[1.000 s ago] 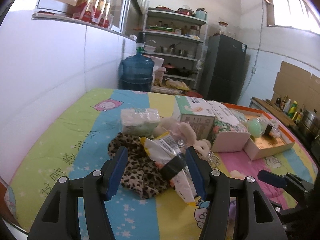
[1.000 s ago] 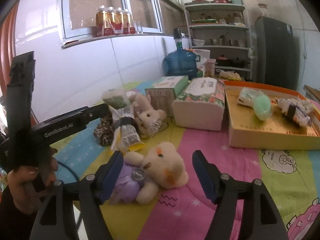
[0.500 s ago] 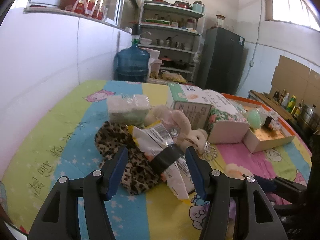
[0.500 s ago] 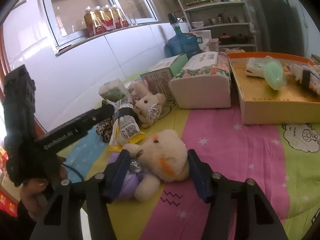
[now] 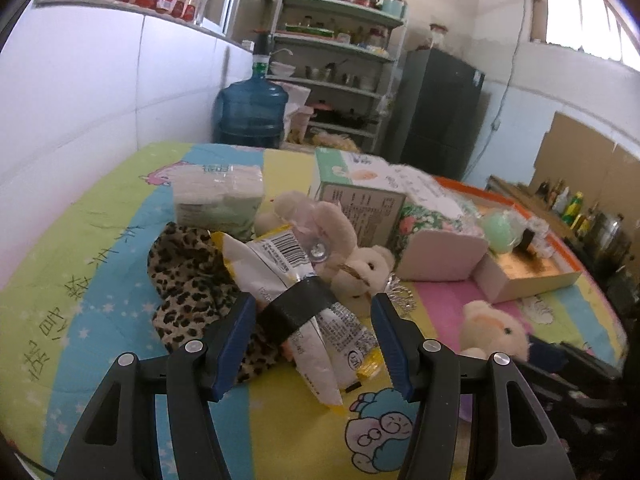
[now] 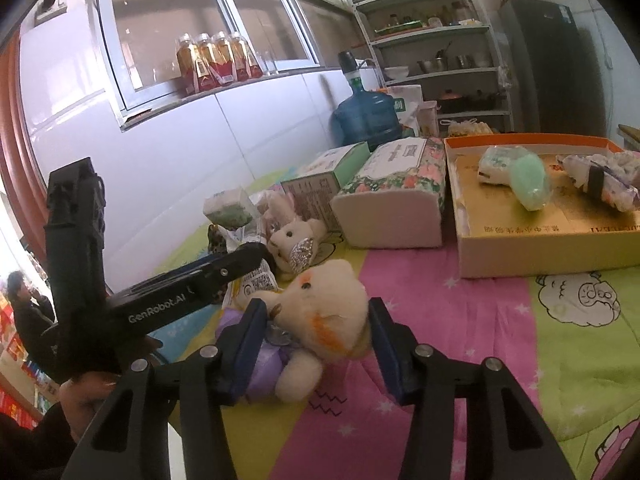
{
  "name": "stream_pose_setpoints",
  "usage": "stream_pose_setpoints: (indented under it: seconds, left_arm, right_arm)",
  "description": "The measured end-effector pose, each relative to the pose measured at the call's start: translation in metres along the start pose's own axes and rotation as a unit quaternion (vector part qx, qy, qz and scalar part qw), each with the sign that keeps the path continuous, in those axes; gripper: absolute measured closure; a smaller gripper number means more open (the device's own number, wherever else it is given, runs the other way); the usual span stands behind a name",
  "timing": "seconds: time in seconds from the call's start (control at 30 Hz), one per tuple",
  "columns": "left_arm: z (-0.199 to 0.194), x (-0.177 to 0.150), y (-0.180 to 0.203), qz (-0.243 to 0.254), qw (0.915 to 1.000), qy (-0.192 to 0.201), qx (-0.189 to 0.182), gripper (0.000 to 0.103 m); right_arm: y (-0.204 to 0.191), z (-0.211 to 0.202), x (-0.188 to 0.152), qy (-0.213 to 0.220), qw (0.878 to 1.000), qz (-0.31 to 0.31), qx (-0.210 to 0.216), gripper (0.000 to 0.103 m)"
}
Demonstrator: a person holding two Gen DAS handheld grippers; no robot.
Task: Organize soft objects
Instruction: 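Carry the snack packet with left gripper while right gripper carries the bear to the box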
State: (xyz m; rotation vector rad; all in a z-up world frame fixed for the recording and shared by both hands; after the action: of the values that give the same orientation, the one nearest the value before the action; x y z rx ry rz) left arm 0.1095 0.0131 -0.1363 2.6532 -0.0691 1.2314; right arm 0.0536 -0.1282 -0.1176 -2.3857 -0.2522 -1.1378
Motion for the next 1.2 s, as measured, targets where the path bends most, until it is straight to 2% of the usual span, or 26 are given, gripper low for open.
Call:
stream_pose_setpoints:
  seconds: [0.33,0.5,0.67,0.77,1.2]
  left_arm:
    - [0.022,0.005,0.004,-0.011,0.9989,-0.041,0.022,0.04]
    - [0.035,0.004,-0.001,-0.033,0.9966,-0.075,-0.007,0.037]
    - [0.03,0.001,-0.001,-0.025,0.9973,-0.069,-0.004,0.042]
    - [0.025,-0.002,0.003,-0.008,0.9981,-0.06,0.011,0.043]
    - [-0.014,0.001,0.0,-0.005,0.9999,-0.01,0.01,0.044]
  right_arm:
    - [0.013,-0.001,-0.002,0.002,1.0,0.019,0.013,0.051]
    - [0.018,-0.001,-0.001,0.004,0.999,0.025,0.019,0.051]
    - [0.021,-0.003,0.001,0.007,0.999,0.029,0.023,0.051]
    - [0.022,-0.004,0.001,0.007,0.999,0.027,0.026,0.051]
    - [0.013,-0.015,0.01,0.026,0.999,0.006,0.027,0.051]
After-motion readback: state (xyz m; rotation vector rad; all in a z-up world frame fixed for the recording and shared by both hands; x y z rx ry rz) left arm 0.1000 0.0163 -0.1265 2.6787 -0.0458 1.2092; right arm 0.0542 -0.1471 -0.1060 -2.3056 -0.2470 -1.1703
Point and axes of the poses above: each gripper's, at about its wrist camera, not at the fingertips, and z roughly the way its jaws point, y to its right, x to its top, the point moved 6 cm from there along z, roughly the way its jaws point, and after that the axes turned 3 degrees about -y, right-handed, at the moved point
